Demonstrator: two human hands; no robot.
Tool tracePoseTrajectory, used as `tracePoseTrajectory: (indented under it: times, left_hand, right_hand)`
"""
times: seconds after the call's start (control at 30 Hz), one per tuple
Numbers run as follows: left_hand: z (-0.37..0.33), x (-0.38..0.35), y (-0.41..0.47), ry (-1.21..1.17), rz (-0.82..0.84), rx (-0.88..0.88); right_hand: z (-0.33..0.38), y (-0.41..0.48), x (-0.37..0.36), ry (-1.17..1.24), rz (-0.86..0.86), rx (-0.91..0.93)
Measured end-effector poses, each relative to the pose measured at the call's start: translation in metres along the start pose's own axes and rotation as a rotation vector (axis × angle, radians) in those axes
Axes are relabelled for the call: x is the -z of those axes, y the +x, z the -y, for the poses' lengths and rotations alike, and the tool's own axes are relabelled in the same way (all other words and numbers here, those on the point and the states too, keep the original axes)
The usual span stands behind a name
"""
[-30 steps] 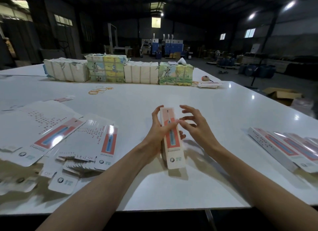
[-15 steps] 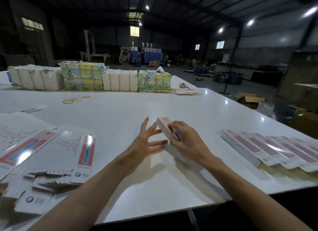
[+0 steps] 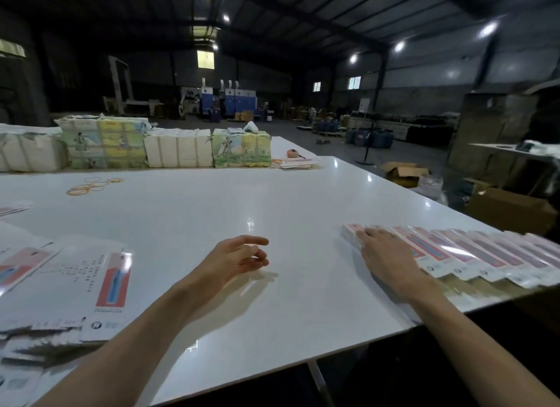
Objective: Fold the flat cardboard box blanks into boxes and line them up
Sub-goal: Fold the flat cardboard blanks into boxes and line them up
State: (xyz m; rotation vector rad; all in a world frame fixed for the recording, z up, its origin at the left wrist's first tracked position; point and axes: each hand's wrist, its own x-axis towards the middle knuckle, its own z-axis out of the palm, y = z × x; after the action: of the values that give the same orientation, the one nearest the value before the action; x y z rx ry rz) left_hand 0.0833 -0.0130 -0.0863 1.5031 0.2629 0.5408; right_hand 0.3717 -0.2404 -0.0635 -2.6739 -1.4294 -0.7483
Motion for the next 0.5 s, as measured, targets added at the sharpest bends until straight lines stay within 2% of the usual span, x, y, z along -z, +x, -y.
tracePoseTrajectory:
  times: [0.13, 0.2, 0.33, 0.43, 0.5]
  left_hand:
    - [-0.008, -0.009, -0.006, 0.031, -0.023, 0.022]
    - [-0.012, -0.013, -0.008, 0.063, -0.031, 0.023]
    - [-0.015, -0.016, -0.012, 0.103, -0.073, 0.015]
    - [-0.015, -0.017, -0.011, 0.206, -0.158, 0.008]
    - [-0.017, -0.019, -0.011, 0.267, -0.175, 0.011]
  right_hand:
    - [0.009, 0.002, 0.007, -0.143, 0.076, -0.073]
    - [0.035, 0.014, 0.015, -0.145, 0.062, -0.004]
    - [0.115, 0.046, 0.032, 0.120, -0.082, 0.199]
    - [0.162, 0.057, 0.034, 0.323, -0.065, 0.235]
    - [0.178, 0.056, 0.024, 0.374, -0.038, 0.253]
